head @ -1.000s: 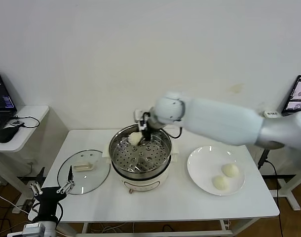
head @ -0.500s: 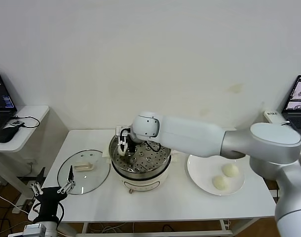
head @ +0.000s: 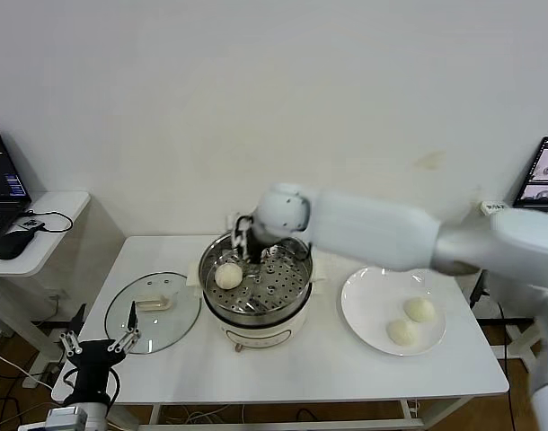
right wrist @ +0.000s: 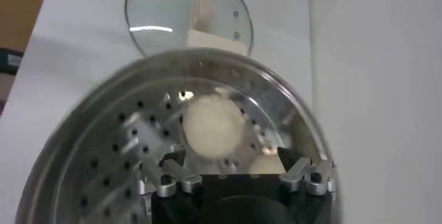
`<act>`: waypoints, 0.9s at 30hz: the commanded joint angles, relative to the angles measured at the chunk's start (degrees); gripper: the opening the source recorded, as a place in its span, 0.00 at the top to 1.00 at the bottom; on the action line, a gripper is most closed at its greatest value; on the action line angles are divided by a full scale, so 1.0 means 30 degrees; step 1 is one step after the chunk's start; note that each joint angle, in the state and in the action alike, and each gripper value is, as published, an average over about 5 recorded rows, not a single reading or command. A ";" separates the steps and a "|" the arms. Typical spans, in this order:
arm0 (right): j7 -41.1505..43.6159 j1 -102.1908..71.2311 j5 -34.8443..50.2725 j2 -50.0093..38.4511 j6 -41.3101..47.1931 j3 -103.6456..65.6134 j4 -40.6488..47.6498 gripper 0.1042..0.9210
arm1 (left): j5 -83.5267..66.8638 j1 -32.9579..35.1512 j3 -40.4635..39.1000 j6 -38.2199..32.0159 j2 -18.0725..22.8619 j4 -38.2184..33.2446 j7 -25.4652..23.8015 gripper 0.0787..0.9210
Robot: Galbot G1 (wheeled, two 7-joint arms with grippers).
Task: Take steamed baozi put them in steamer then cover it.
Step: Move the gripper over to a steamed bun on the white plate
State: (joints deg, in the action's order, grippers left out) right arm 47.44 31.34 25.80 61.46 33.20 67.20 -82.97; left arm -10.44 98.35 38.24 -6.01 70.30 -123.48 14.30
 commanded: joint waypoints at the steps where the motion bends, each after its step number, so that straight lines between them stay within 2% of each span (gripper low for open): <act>1: 0.5191 0.2093 -0.3914 -0.8134 -0.3708 0.0424 -0.4143 0.12 | 0.0020 -0.0005 -0.0072 0.0013 -0.0009 0.0035 -0.0003 0.12; 6: 0.5307 -0.1431 -0.6961 -1.1379 -0.4782 -0.0842 -0.4809 0.12 | 0.0131 0.0038 -0.0242 0.0007 -0.0019 0.0025 -0.0003 0.12; 12: 0.4444 -0.8050 -0.9967 -1.3157 -0.4963 -0.4921 -0.4754 0.12 | 0.0336 0.0078 -0.0322 0.0071 -0.0034 -0.0042 0.0005 0.12; 16: 0.4139 -1.0775 -1.1107 -1.3431 -0.5119 -0.6226 -0.4412 0.12 | 0.0423 0.0116 -0.0263 0.0136 -0.0121 0.0022 0.0009 0.12; 27: 0.3268 -1.2176 -1.1866 -1.2130 -0.5097 -0.6136 -0.3194 0.12 | 0.0628 0.0082 -0.0416 0.0154 0.0097 0.0391 0.0025 0.12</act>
State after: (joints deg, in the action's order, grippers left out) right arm 57.65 3.51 -4.56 27.21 19.11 52.51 -93.11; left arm -8.57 98.57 37.02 -5.51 70.57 -122.38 14.38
